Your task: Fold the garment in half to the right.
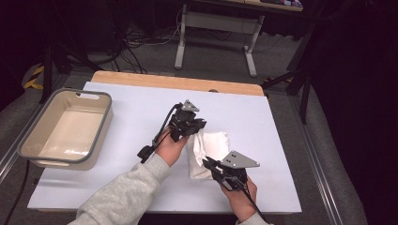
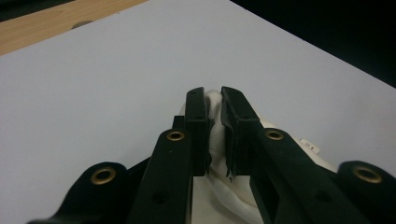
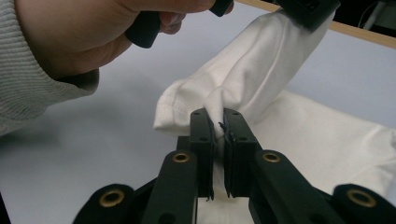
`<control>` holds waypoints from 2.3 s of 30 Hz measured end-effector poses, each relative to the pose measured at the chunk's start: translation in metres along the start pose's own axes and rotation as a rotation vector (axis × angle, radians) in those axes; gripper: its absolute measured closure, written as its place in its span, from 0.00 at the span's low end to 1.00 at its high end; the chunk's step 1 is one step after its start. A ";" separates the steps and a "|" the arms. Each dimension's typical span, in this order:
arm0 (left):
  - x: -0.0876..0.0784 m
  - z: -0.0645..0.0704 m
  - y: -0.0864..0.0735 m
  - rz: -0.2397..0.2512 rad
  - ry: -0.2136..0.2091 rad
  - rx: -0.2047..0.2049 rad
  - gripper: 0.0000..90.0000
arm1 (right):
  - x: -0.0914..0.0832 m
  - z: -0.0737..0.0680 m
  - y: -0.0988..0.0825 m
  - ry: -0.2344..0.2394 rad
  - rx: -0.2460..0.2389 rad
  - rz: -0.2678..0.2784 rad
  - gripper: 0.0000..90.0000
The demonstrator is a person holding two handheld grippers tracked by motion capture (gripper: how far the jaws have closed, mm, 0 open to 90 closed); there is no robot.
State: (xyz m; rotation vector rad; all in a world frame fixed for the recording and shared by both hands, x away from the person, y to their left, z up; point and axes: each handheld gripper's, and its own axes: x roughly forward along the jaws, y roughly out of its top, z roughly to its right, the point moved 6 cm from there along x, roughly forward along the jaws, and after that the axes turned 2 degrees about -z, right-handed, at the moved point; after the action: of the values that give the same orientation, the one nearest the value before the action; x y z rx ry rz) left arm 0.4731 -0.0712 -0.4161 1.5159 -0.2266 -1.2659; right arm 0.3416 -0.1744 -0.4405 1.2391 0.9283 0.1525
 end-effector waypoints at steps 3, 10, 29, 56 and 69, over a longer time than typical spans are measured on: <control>0.007 0.005 0.002 -0.007 -0.006 0.006 0.90 | -0.003 0.004 -0.006 -0.015 0.024 -0.006 0.93; 0.019 0.009 0.005 -0.009 -0.033 0.006 0.88 | -0.010 0.013 -0.015 -0.033 0.073 -0.010 0.93; -0.019 -0.010 -0.010 -0.016 -0.001 0.005 0.50 | -0.038 0.054 -0.028 -0.055 0.194 0.001 0.46; -0.060 -0.035 -0.057 -0.071 -0.028 -0.015 0.66 | 0.055 0.091 -0.027 0.011 0.126 -0.239 0.60; -0.059 -0.027 -0.065 -0.088 -0.052 -0.001 0.66 | 0.040 0.085 -0.010 0.032 0.083 -0.220 0.95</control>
State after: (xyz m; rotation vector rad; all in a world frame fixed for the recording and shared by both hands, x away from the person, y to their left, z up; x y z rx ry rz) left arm 0.4401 0.0119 -0.4383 1.5068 -0.1947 -1.3755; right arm 0.4208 -0.2187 -0.4679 1.2047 1.1010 -0.0406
